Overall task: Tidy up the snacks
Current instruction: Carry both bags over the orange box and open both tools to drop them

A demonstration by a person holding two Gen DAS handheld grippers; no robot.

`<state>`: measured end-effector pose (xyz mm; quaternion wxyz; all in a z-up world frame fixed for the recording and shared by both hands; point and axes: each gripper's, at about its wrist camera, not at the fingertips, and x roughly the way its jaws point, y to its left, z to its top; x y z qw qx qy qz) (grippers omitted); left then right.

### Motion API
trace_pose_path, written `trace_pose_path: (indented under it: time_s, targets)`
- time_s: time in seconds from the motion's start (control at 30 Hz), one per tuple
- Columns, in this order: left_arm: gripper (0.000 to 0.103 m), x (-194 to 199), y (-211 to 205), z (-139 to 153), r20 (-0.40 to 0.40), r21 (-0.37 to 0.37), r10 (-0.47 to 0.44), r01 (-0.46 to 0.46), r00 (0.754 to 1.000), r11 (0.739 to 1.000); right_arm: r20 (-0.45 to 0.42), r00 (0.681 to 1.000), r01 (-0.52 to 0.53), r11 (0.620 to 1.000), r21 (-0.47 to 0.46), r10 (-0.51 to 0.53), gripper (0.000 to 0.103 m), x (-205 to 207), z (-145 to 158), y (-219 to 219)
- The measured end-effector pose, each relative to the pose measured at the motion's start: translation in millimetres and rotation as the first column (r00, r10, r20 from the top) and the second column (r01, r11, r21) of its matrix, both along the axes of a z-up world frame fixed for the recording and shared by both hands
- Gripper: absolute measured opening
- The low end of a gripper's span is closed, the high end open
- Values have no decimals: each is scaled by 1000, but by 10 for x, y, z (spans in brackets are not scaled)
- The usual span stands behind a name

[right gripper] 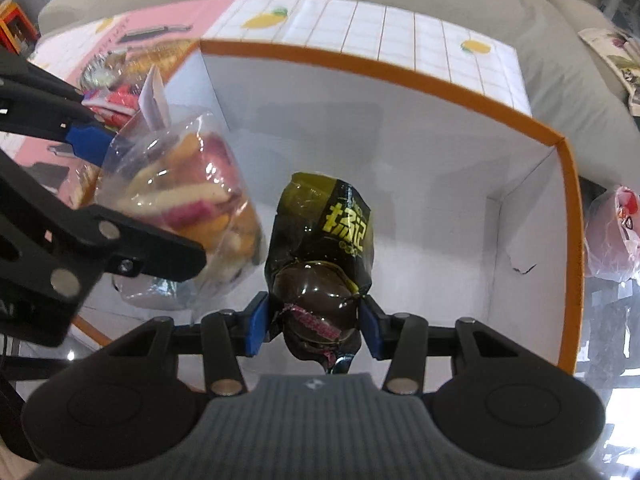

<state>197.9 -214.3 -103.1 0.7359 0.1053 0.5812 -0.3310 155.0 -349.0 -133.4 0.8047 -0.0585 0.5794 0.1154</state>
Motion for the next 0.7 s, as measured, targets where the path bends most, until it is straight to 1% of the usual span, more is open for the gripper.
trace_pose_path:
  time_s: [0.13, 0.3, 0.43, 0.53, 0.57, 0.7]
  targets:
    - [68, 42, -52, -116, -28, 45, -3, 5, 1000, 999, -42, 999, 0, 1000, 31, 2, 47, 91, -88, -36]
    - [69, 81, -45, -162, -56, 64, -2, 6, 998, 998, -82, 996, -26, 999, 26, 28, 49, 176, -165, -4]
    - [70, 106, -44, -180, -62, 77, 9, -5, 998, 997, -111, 994, -10, 999, 42, 15, 50, 228, -214, -8]
    - [74, 106, -47, -165, -55, 85, 12, -7, 998, 996, -118, 993, -3, 999, 43, 8, 51, 257, -229, -17]
    - [77, 106, -45, -155, -53, 87, 15, -10, 998, 996, -119, 993, -3, 999, 40, 7, 52, 259, -231, -15]
    - [82, 118, -9, -89, -66, 47, 23, -20, 998, 999, -126, 992, 4, 999, 35, 1, 55, 238, -242, -13]
